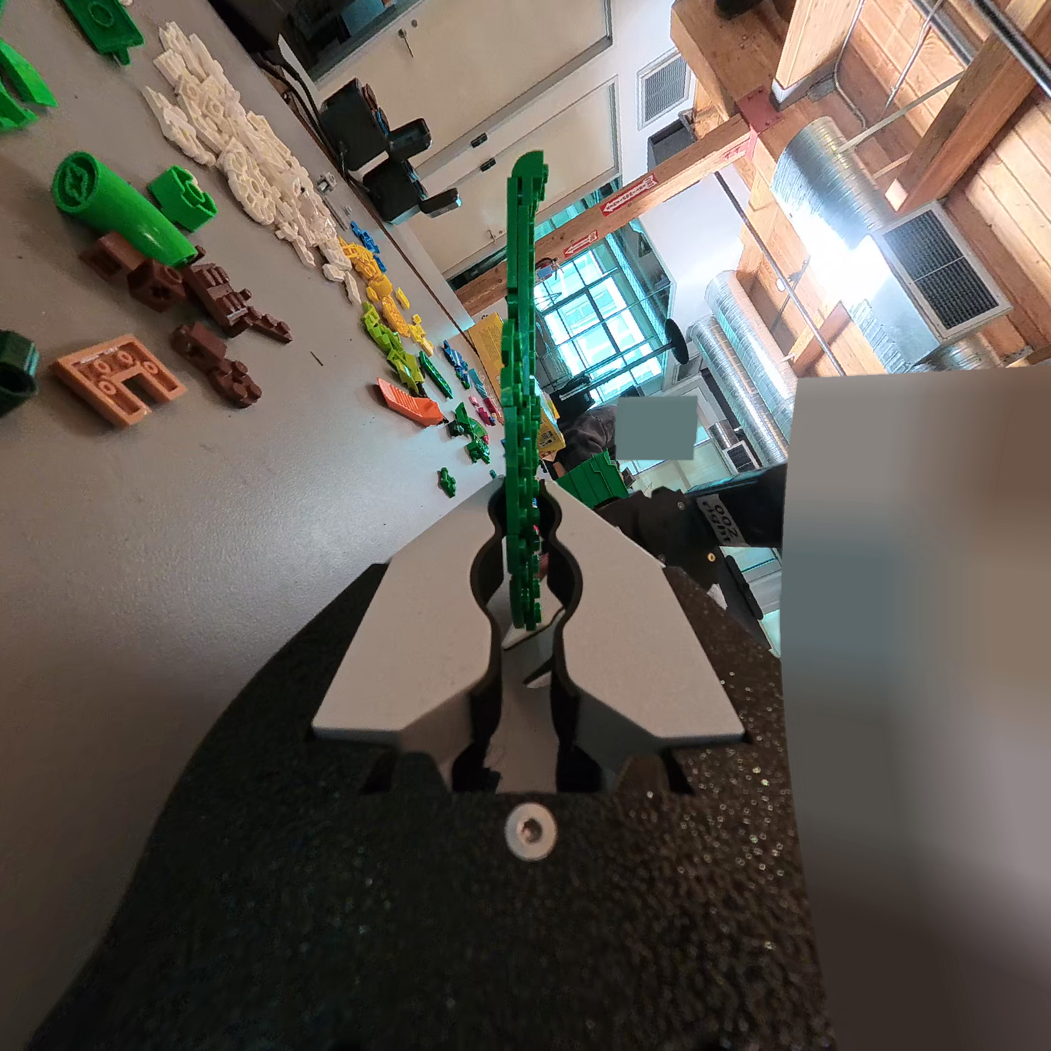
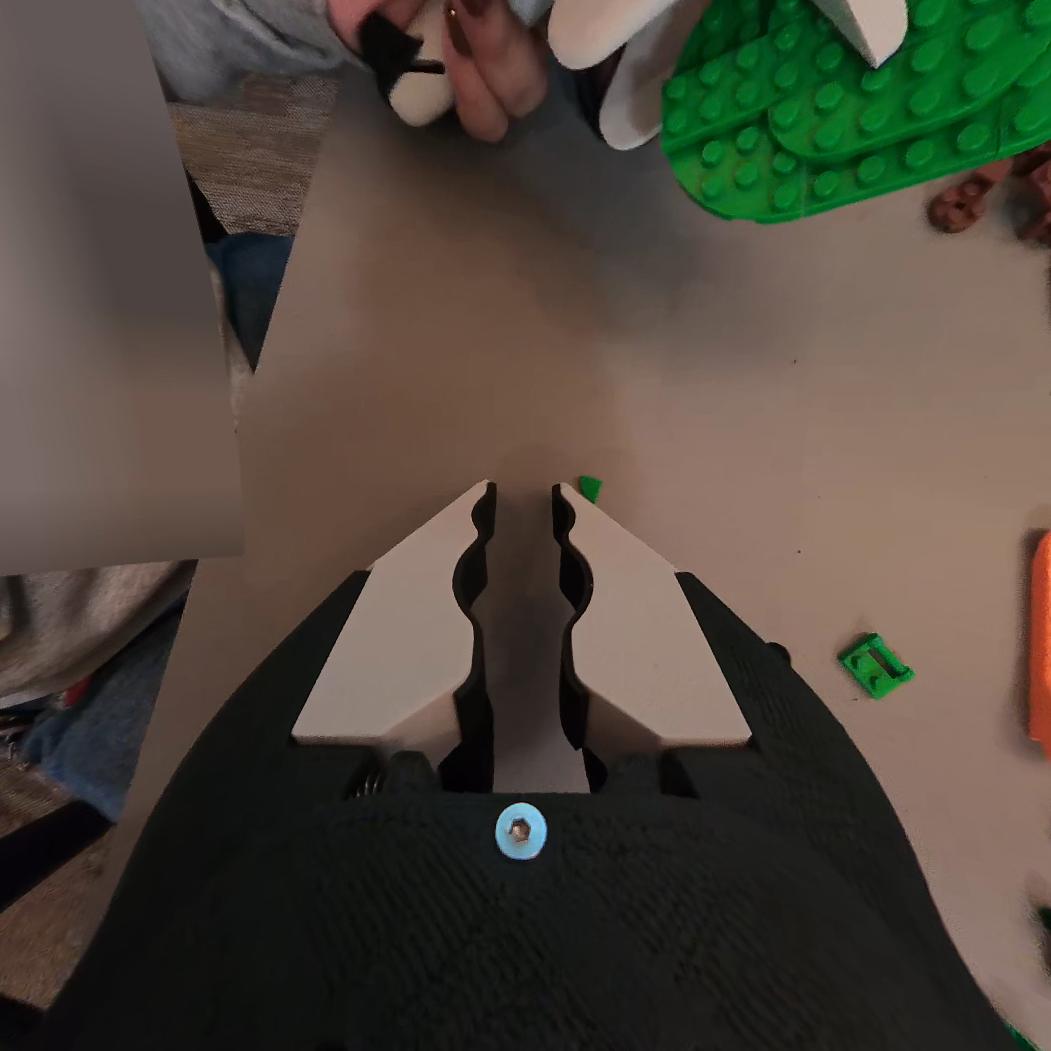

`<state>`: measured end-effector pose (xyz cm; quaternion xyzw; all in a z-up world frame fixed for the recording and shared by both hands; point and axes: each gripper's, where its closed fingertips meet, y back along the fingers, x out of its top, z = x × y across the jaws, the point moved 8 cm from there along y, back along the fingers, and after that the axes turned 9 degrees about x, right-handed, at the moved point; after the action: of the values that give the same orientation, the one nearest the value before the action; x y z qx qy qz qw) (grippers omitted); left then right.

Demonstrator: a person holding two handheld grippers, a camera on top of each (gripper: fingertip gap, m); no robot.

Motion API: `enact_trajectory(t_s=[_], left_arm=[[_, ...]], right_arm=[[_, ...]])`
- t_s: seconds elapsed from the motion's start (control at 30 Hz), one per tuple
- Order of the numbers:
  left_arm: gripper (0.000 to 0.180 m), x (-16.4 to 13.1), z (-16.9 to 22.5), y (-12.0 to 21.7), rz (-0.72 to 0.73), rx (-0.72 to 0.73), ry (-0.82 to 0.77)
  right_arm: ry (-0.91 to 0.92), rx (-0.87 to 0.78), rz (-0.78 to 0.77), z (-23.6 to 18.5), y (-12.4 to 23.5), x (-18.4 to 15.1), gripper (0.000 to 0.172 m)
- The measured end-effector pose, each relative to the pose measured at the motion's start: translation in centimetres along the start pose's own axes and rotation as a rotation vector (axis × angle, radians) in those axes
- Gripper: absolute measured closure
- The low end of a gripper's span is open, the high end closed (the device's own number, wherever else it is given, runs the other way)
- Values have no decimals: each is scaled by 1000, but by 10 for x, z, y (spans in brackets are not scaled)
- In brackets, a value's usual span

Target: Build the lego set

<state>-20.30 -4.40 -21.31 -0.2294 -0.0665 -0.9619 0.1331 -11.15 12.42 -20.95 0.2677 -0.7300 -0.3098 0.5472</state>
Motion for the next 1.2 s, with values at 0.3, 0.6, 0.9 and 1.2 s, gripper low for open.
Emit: enact_trajectory(t_s=[0.3,0.6,0.9,1.2], left_arm=[[175,0,0,0,0,-1,0],[175,0,0,0,-1,-1,0],[176,0,0,0,-2,-3,4],[176,0,0,0,-2,-4,4]], right_arm=[[-7,-56,-6,5,-3,-2,151],[87,-87,-28,9,-3,-1,153],[98,-37,-16,5,0,1,155],[108,20,-33,4,-4,1,154]])
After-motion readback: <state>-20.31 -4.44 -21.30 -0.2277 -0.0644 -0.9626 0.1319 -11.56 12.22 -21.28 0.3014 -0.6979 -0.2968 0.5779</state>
